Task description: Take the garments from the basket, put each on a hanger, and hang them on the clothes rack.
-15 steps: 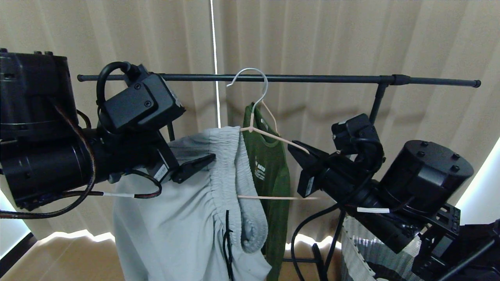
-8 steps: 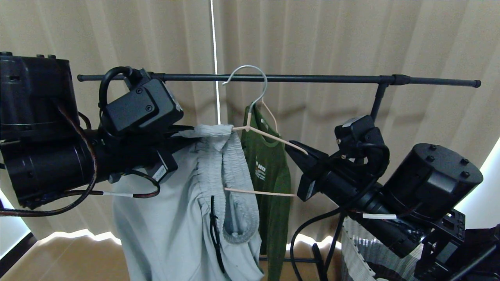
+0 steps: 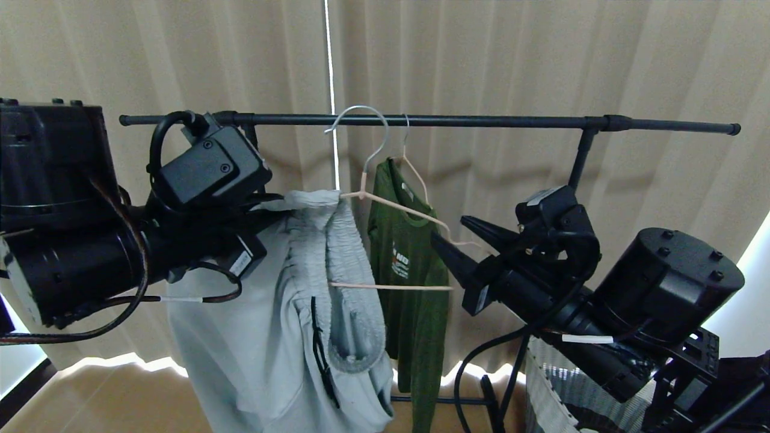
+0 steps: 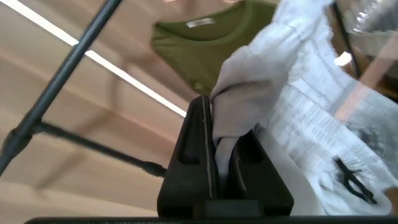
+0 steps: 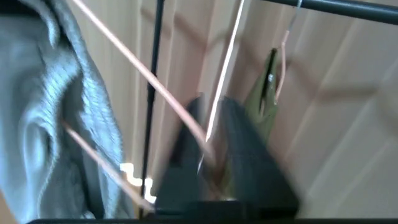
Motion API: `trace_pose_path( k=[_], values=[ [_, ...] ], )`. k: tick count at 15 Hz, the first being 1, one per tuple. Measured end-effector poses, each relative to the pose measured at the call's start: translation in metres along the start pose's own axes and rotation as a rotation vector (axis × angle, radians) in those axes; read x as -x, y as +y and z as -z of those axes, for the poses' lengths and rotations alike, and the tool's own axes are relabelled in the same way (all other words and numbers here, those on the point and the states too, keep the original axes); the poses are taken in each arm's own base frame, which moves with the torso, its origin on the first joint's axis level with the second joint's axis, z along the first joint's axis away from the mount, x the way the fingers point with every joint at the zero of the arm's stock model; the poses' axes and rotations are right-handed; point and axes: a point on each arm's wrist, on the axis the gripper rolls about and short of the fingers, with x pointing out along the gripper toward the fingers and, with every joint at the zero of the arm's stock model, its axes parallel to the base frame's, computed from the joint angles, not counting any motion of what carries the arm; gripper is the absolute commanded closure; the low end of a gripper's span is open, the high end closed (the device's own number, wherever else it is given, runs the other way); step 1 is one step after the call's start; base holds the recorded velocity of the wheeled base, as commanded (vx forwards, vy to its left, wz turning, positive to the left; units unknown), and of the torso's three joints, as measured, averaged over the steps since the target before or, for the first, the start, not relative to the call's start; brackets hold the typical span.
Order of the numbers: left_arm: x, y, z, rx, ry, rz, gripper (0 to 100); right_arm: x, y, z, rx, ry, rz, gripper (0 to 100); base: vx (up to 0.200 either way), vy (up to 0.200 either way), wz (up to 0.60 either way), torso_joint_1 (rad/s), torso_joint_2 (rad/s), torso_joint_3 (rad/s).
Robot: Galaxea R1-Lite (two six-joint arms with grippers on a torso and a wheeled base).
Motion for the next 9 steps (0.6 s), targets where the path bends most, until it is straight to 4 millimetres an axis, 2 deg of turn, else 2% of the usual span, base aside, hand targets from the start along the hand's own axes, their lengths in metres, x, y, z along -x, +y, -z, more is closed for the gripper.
trace_pose_path(
  k=[4, 6, 9],
  values=[
    [-0.002, -0.001, 0.011, 0.224, 0.131, -0.130, 100, 0.004, -0.001, 0.002, 0.004, -0.039, 0.002, 0, 0.000, 0.000, 0.00, 0.000, 0.00, 0.000],
    [-0.004, -0.005, 0.009, 0.334, 0.122, -0.137, 100, 0.005, 0.001, 0.011, 0.008, -0.025, -0.004, 0, 0.000, 0.000, 0.00, 0.000, 0.00, 0.000],
    [-0.003, -0.003, -0.002, 0.386, 0.032, -0.157, 100, 0.003, 0.012, 0.028, 0.015, 0.032, -0.042, 0, 0.000, 0.000, 0.00, 0.000, 0.00, 0.000]
  ],
)
